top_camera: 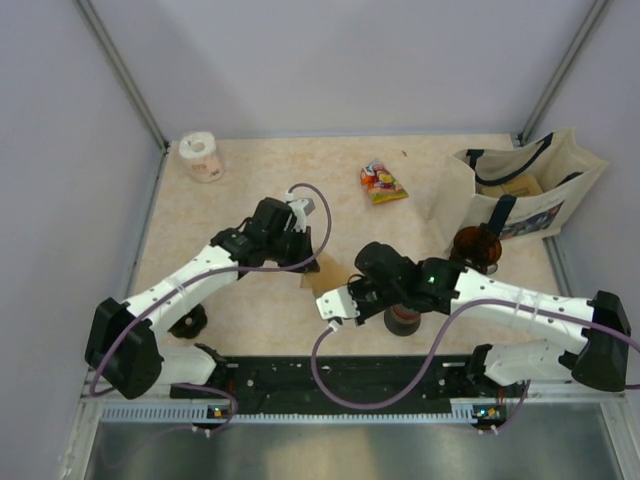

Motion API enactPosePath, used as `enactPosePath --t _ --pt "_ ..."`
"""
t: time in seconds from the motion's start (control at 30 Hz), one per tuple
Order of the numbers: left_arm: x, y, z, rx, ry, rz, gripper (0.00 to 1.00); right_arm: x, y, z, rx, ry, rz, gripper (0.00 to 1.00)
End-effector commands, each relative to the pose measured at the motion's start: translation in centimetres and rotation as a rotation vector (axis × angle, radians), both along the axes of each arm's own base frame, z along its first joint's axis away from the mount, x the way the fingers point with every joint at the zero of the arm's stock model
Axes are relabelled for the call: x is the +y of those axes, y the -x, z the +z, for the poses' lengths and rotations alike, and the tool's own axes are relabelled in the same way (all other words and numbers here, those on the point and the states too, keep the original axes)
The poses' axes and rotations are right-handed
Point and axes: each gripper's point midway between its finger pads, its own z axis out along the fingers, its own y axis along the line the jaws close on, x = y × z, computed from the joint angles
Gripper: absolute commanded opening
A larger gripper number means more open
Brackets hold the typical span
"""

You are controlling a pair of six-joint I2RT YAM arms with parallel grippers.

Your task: Place the coffee filter in the dripper

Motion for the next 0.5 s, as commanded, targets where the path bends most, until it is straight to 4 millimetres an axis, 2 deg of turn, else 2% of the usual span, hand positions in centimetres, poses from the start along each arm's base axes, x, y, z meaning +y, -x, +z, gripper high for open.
enactPosePath --t 0.0,0.07,0.13,0.23,0.27,0.3,0.33,0.4,0.47 --pt "0.2 -2.5 4.2 -0.177 0.028 0.048 0.0 0.0 1.6 0.5 0.067 -0.05 -0.009 0.0" --pt "0.1 -2.4 4.8 -0.203 0.046 0.03 0.0 0.1 0.7 0.9 0.038 -0.071 -0.058 0.04" --pt "0.0 -2.4 5.3 -0.233 0.063 0.018 0.0 0.6 -0.9 2.1 -0.008 -0.128 -0.143 0.15" --pt "1.3 -3.6 5.5 -0.3 0.015 0.092 0.0 0.6 -4.3 5.9 -0.104 -0.282 -0.354 0.35" --pt "2.1 -4.3 5.7 -0.328 -0.009 0.145 0.0 0.5 -5.1 7.5 -0.114 -0.357 -0.426 0.51" --pt "3.0 -5.0 5.8 -0.351 -0.029 0.216 0.0 0.2 -6.0 8.8 -0.122 -0.428 -0.519 0.87" --pt "3.7 -5.6 6.0 -0.374 -0.04 0.266 0.0 0.0 -6.5 10.2 -0.098 -0.519 -0.608 0.99" --pt "4.4 -6.3 6.9 -0.421 -0.019 0.344 0.0 -1.0 -7.7 12.6 -0.01 -0.708 -0.825 0.99" --pt "4.6 -6.7 8.2 -0.478 0.032 0.383 0.0 -2.2 -8.8 14.2 0.147 -0.922 -1.068 0.99"
